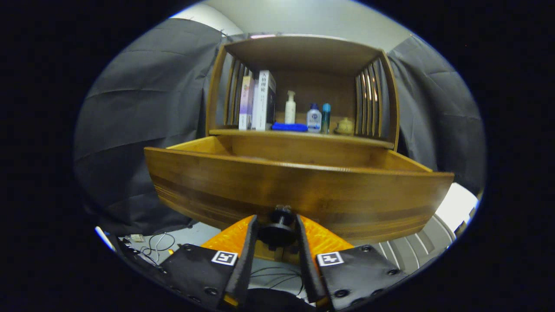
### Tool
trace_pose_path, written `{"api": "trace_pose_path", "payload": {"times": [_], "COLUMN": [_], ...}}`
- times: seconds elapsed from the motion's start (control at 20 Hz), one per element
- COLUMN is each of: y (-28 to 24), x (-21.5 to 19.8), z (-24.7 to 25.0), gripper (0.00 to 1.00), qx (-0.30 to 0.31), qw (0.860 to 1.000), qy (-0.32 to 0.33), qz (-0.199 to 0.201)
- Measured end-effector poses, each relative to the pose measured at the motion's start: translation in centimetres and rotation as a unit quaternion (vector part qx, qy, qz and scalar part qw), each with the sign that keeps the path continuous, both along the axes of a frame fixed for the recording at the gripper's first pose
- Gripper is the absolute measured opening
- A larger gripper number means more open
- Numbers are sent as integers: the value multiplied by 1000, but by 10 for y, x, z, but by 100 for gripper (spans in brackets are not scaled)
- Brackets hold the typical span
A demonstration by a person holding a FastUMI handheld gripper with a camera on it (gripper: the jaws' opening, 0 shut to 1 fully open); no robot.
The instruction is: Pull open the drawer, take out the items inside it, and place them on the countertop above the cabinet.
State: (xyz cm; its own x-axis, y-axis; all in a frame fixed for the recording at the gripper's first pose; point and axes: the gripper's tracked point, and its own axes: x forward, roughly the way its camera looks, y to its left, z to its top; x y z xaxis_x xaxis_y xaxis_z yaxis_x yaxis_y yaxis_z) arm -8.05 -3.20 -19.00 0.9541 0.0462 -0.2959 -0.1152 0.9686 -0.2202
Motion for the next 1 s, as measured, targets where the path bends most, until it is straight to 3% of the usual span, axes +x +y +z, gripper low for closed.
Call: {"api": "trace_pose_path", "payload": {"times": [0.25, 0.45, 1.0], "y": [14, 27, 36], "x": [0, 6, 61], "z": [42, 90, 168], "gripper": [98, 98, 98], "qx": [10, 5, 50], "qw": [998, 992, 991], "qy": [-66, -115, -70], "qz": [20, 49, 105]}}
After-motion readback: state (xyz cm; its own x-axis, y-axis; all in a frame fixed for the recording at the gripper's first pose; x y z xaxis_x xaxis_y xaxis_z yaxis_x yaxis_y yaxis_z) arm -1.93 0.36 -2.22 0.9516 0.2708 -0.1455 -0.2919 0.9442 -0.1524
